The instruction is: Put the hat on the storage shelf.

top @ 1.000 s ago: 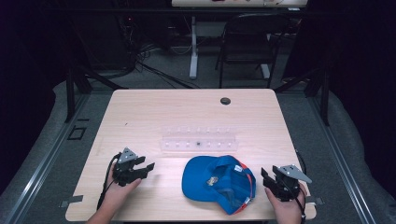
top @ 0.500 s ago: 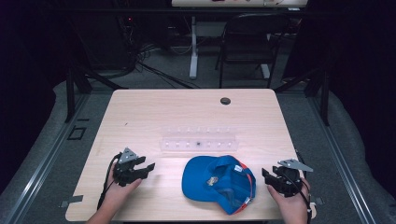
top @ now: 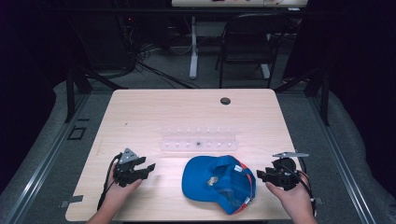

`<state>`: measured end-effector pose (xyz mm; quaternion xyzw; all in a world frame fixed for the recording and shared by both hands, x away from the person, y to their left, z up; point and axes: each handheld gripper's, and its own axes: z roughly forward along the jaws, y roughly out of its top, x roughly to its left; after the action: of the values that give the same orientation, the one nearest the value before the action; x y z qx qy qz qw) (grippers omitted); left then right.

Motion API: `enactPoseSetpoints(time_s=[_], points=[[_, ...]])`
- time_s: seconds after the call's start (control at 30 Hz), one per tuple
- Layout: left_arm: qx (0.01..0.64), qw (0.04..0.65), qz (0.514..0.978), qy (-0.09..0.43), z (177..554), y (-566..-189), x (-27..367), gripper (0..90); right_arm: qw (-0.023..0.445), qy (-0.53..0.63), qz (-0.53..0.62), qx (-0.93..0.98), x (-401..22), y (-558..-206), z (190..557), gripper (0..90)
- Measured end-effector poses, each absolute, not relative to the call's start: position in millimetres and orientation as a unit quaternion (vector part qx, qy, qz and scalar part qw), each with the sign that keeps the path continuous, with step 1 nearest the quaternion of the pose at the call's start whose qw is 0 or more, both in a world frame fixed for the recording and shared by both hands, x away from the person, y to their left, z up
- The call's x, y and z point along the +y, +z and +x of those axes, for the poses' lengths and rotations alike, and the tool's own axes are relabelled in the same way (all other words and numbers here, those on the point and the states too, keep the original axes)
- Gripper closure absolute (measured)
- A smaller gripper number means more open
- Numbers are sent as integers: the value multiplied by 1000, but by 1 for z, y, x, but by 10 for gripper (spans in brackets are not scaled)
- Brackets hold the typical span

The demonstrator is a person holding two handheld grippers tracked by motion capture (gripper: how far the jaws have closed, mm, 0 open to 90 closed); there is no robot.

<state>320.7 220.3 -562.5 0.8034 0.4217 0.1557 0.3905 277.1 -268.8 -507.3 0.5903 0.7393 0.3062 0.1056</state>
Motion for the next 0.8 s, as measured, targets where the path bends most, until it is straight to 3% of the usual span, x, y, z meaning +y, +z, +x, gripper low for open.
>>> enactPoseSetpoints(time_s=[0.4,0.8], points=[[424,389,803,156,321,-563,221,471,48,304,559,770,-248,-493,277,559],[425,388,803,156,321,-564,220,470,-4,283,559,780,-242,-509,277,533]])
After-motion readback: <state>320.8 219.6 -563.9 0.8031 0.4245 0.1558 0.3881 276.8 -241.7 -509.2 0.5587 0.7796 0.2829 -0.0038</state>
